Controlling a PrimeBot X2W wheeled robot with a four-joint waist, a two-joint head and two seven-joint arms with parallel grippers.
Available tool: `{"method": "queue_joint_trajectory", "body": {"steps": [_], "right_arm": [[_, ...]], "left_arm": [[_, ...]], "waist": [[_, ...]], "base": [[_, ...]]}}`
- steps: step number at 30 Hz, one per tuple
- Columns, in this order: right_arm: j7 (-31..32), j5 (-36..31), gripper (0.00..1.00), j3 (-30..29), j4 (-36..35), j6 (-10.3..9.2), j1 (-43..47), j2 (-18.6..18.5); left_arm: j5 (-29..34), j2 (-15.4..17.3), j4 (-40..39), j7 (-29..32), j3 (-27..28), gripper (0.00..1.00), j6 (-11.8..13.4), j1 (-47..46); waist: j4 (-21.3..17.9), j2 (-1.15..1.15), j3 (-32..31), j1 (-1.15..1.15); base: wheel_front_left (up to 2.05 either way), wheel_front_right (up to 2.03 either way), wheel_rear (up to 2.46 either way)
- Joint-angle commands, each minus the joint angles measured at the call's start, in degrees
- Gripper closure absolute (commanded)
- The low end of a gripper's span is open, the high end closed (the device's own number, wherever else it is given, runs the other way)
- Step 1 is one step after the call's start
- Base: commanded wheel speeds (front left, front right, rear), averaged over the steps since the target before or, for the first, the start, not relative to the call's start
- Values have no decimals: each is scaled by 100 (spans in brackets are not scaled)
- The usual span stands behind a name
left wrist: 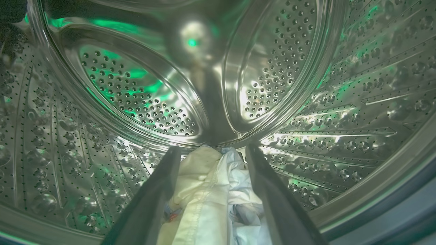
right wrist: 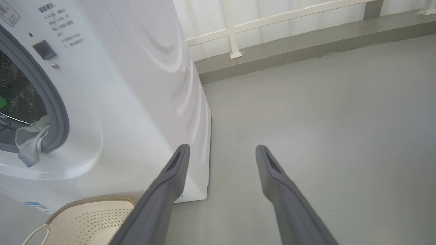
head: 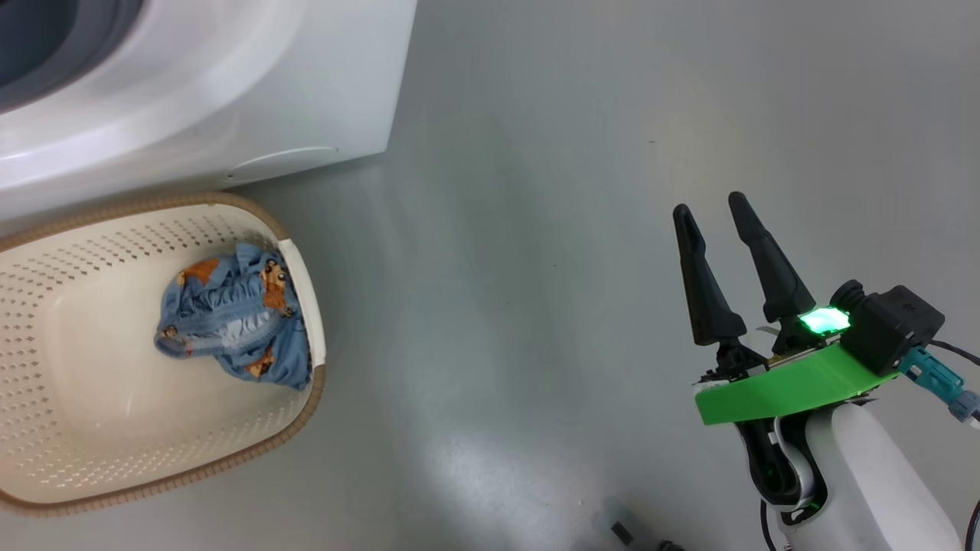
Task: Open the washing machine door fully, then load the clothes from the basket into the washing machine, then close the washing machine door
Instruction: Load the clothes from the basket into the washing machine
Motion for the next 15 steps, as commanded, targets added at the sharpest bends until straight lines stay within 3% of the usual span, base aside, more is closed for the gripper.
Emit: {"method": "queue_joint_trajectory", "body": {"steps": [1,15], "right_arm": [[-45,3,0,91,-106,25,129,-61],[-45,-17,0,8,-84,25,185,-194]], "left_arm": [[-20,260,-145,-13,38,0,14,66],[-376,-72,-1305,-13,391,0,-114,1294]], "waist": [[7,0,-19,0],[135,0,-441,0]], "base": [[0,0,0],[0,0,0]]}}
